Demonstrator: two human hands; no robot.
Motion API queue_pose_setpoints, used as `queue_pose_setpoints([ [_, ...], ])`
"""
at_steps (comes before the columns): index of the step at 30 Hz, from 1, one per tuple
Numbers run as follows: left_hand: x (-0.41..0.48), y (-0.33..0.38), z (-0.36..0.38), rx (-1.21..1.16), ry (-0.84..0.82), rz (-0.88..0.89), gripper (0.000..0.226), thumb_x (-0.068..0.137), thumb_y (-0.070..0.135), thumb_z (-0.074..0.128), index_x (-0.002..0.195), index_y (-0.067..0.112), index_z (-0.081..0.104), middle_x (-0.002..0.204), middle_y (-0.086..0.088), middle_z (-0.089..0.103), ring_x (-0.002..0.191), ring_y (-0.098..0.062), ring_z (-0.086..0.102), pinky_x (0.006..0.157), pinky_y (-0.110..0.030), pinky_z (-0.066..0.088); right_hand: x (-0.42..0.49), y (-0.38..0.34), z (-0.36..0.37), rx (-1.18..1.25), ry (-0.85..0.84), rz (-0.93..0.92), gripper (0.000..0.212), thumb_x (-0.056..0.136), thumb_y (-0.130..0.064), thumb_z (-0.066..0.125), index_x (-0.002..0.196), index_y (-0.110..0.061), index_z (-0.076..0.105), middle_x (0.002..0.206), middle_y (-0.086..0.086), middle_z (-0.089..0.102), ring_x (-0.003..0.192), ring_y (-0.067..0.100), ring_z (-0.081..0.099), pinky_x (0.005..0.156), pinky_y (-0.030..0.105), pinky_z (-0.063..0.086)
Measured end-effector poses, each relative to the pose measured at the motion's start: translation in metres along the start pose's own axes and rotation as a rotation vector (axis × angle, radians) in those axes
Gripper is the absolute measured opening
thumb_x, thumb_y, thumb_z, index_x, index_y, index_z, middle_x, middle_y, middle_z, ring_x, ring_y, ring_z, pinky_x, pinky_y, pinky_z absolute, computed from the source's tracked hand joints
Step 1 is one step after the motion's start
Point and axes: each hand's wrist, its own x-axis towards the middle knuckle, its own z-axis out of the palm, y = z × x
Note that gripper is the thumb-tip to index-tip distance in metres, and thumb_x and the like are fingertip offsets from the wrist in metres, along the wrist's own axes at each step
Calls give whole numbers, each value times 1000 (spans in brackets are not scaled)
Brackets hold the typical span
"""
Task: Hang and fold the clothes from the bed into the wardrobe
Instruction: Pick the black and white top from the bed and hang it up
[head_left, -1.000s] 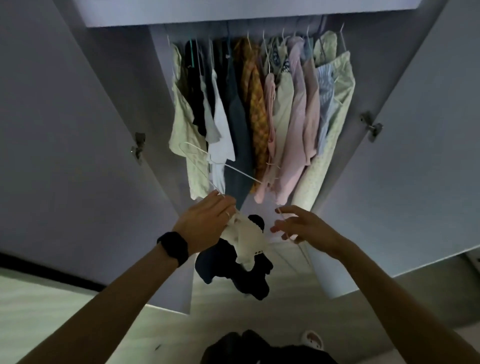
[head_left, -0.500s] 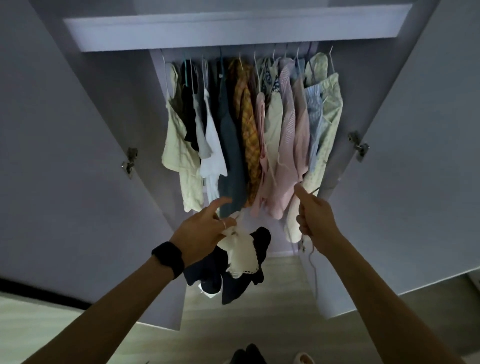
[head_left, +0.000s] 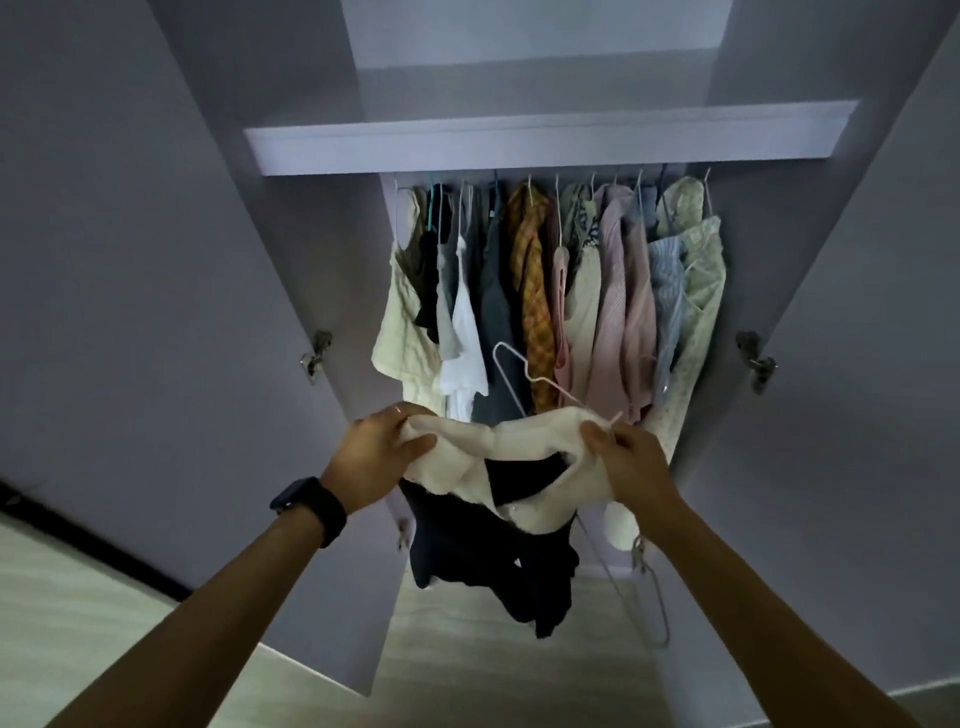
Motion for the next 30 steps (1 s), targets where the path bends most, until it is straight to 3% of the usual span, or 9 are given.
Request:
queue_pose_setpoints([
  [4, -4, -22, -6, 19, -145, -257, 6, 96, 24, 61, 102, 22, 60, 97, 4, 63, 88, -15, 58, 71, -22, 42, 14, -11, -9, 89, -39, 2, 23, 98, -24, 62, 77, -24, 70, 76, -3, 69, 75, 15, 63, 67, 30, 48],
  [6, -3, -19, 2, -130, -216, -385, 12, 94, 25, 58, 102, 15, 57, 100, -2, 61, 86, -17, 57, 71, -26, 42, 16, -13, -4, 99, -70, 2, 21, 99, -24, 60, 82, -29, 71, 80, -5, 71, 78, 12, 66, 67, 29, 50],
  [9, -5, -10, 16, -382, -172, -470, 19, 99, 31, 55, 99, 12, 56, 99, -3, 64, 80, -15, 66, 68, -25, 50, 20, -12, 3, 157, -61, 31, 20, 99, -23, 59, 84, -32, 70, 79, -9, 71, 75, 9, 66, 62, 27, 48],
  [14, -1, -14, 11, 56, -288, -321, 15, 99, 32, 56, 110, 22, 51, 110, 1, 58, 106, -22, 58, 90, -35, 49, 29, 2, -8, 103, -30, 42, 17, 98, -23, 60, 84, -23, 69, 81, -2, 68, 77, 16, 64, 63, 29, 46],
  [17, 5, 2, 4, 38, -130, -237, 14, 101, 32, 55, 105, 20, 59, 106, -1, 63, 101, -23, 61, 84, -33, 49, 35, 17, -20, -108, -11, 52, 22, 96, -35, 62, 89, -14, 66, 85, 1, 64, 86, 24, 60, 77, 37, 46],
  [19, 12, 22, 1, -67, 3, -188, 18, 100, 33, 57, 101, 17, 66, 98, -1, 68, 93, -20, 65, 81, -33, 51, 36, 22, -29, -182, 13, 46, 22, 92, -52, 64, 91, -31, 65, 92, -7, 65, 90, 19, 61, 85, 39, 47],
  [23, 31, 61, -1, 21, 20, -11, 12, 97, 31, 62, 92, 24, 70, 78, 29, 64, 80, 14, 59, 67, -1, 39, 38, 13, -41, -247, 150, -26, 41, 92, -69, 49, 75, -32, 54, 75, -9, 60, 78, 18, 60, 79, 36, 45],
  [26, 44, 75, -5, 71, 32, 64, 10, 97, 28, 64, 97, 22, 72, 78, 36, 57, 79, 27, 52, 68, 5, 33, 42, -9, -42, -256, 197, -62, 31, 98, -52, 46, 84, -28, 57, 84, -3, 63, 84, 25, 60, 78, 38, 44],
  [30, 55, 83, -24, 162, -1, 85, 15, 97, 31, 63, 107, 25, 74, 89, 28, 60, 86, 1, 59, 73, -5, 39, 46, -54, -52, 16, 444, -63, 29, 98, -30, 41, 77, -18, 59, 78, 3, 61, 80, 31, 58, 74, 38, 42],
])
